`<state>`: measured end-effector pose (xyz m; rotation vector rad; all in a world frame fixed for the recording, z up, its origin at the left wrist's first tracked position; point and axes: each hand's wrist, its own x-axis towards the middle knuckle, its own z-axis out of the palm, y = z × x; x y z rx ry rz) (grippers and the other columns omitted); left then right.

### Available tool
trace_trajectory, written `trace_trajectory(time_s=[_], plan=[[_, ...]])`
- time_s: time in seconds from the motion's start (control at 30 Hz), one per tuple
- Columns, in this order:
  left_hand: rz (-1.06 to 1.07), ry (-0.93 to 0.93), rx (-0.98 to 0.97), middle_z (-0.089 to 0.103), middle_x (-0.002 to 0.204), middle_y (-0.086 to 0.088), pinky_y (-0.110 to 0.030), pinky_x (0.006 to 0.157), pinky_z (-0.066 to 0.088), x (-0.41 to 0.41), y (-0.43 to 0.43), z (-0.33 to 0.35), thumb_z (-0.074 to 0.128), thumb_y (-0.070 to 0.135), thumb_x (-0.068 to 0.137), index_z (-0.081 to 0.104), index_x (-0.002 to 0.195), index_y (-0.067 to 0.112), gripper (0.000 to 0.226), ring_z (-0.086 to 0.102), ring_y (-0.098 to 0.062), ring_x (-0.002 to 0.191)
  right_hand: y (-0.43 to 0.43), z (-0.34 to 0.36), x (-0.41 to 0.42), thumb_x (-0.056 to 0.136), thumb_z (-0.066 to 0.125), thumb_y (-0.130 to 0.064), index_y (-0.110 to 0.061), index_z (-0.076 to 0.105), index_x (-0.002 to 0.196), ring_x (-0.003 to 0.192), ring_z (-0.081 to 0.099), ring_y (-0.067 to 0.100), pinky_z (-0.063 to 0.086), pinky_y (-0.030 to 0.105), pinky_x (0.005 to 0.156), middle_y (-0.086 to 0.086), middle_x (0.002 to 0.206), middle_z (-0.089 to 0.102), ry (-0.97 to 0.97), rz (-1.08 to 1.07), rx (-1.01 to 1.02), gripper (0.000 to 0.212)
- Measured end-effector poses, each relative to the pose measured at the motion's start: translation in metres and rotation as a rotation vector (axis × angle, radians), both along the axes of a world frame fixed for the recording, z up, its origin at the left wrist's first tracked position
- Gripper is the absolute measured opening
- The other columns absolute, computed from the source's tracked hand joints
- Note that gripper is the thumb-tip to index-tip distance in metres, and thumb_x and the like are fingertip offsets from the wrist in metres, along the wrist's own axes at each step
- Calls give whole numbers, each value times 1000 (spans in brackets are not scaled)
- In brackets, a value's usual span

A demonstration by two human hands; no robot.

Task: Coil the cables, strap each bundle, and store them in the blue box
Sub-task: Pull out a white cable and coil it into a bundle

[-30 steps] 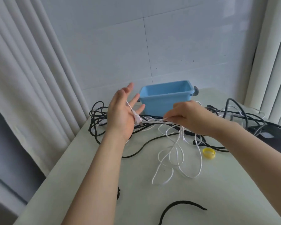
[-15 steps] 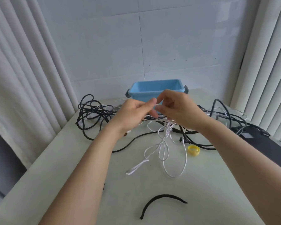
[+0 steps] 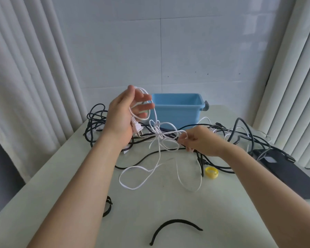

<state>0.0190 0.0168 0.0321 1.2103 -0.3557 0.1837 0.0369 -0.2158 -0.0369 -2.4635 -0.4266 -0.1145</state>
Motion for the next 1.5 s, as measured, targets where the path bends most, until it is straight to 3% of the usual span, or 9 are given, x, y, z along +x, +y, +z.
trace_trajectory(time_s=[0.23, 0.33, 0.6, 0.73, 0.93, 1.1, 1.2, 1.33, 1.5], plan=[[-89, -15, -103, 74, 112, 5, -33, 80, 52, -4, 9, 7, 40, 37, 107, 49, 77, 20, 36, 70, -25, 111, -21, -1, 2, 88, 53, -2, -11, 68, 113, 97, 60, 22, 49, 34, 85, -3, 96, 66, 97, -52, -499, 30], [-161, -20, -37, 73, 115, 1, -30, 72, 54, -6, 7, 6, 40, 37, 106, 49, 78, 19, 35, 70, -28, 110, -13, 22, -13, 79, 55, 4, -27, 50, 141, 118, 53, 4, 41, 26, 103, -13, 125, 59, 169, 86, -119, 69], [-241, -27, 24, 72, 119, 4, -22, 60, 52, -19, -4, 9, 34, 40, 107, 43, 76, 21, 37, 73, -24, 101, 25, 32, -21, 82, 76, -17, -24, 54, 137, 104, 65, 11, 53, 21, 88, -4, 114, 68, -8, 211, 364, 60], [-288, -31, -159, 71, 121, 4, -23, 62, 53, -18, -3, 14, 38, 40, 105, 47, 74, 22, 37, 68, -26, 115, 32, 3, -7, 88, 68, -14, -20, 70, 109, 62, 60, 5, 50, 21, 66, -9, 70, 67, -135, 82, 172, 22], [-37, -68, -354, 68, 128, 10, -29, 80, 55, -2, 18, 15, 41, 41, 106, 50, 79, 25, 33, 61, -16, 126, -7, -37, 17, 92, 55, -18, -19, 57, 78, 81, 59, 32, 51, 40, 70, 6, 82, 64, -135, -201, -361, 15], [41, -26, -369, 65, 136, 6, -37, 89, 56, 7, 41, 15, 41, 40, 106, 53, 77, 24, 35, 61, -21, 127, -26, -34, 21, 87, 58, -12, -24, 63, 90, 83, 61, 27, 51, 34, 70, 2, 84, 63, -40, -270, -254, 13], [-96, 33, -204, 64, 137, 2, -36, 82, 58, 7, 33, 6, 42, 39, 104, 49, 73, 21, 37, 65, -30, 120, -18, -12, 9, 76, 58, -7, -31, 56, 123, 81, 58, 15, 48, 26, 70, 0, 89, 60, 181, -124, 132, 54], [-302, 20, 21, 64, 136, -3, -22, 57, 53, 2, 17, 5, 37, 40, 105, 43, 78, 20, 34, 74, -22, 81, -2, 15, -3, 77, 67, -14, -31, 43, 144, 130, 37, 20, 38, 33, 102, 1, 134, 48, 6, -87, 267, 74], [-419, 66, 145, 76, 105, -6, -16, 35, 20, -14, 3, 8, 36, 43, 98, 59, 83, 21, 35, 32, -5, 29, 33, 26, -14, 76, 72, -32, -39, 32, 150, 137, 40, 16, 38, 42, 112, -14, 147, 45, -173, 145, 331, 85]])
